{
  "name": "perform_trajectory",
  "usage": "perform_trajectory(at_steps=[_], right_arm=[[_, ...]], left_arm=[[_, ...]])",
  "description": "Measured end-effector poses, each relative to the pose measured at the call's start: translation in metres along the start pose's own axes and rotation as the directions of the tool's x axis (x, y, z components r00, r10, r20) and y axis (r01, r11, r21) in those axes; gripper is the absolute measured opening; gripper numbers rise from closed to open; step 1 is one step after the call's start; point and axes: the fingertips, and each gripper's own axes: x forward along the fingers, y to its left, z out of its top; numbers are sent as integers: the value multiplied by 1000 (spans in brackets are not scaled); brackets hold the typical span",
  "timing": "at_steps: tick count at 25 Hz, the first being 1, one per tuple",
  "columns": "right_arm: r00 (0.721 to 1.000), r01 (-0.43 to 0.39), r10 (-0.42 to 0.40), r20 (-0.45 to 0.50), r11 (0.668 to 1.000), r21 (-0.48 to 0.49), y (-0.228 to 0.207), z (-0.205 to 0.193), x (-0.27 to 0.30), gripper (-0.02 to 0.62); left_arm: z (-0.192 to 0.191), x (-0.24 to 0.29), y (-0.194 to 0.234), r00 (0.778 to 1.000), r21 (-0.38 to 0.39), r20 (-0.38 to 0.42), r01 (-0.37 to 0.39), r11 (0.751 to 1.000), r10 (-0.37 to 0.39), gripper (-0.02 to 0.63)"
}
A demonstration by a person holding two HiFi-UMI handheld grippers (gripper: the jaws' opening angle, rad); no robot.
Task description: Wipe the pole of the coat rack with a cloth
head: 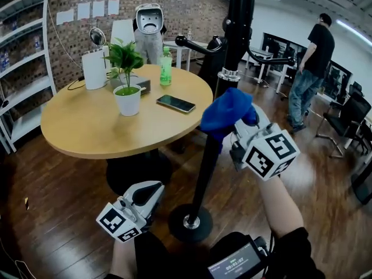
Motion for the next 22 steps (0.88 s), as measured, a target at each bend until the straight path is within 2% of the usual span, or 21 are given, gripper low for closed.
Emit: perform_trajectory(at_steps=[5,11,13,16,20,22], right_arm=[[996,64,-64,67,998,-4,-16,35,2,23],[996,60,-61,65,998,12,-13,19,0,23],[997,57,-59,50,997,47,-12,1,-8,23],[994,105,-107,11,990,98,-17,-41,-28,23],[991,119,-111,-78,987,104,1,-123,-61,21],[984,134,-114,-135,979,152,14,-171,-80,21]], left_arm=[[3,-7,-2,1000,8,3,-9,1000,9,-8],[-3,-9,4,1000,3,-2,-14,1000,14,-8],[-7,-7,7,1000,-2,-6,-10,1000,10,-8],[-16,-2,8,1000,-18,-16,-3,1000,2,-8],[-36,2,7,998,-46,-56,6,999,-9,-8],[-50,4,7,996,-64,-84,5,998,-10,-8]])
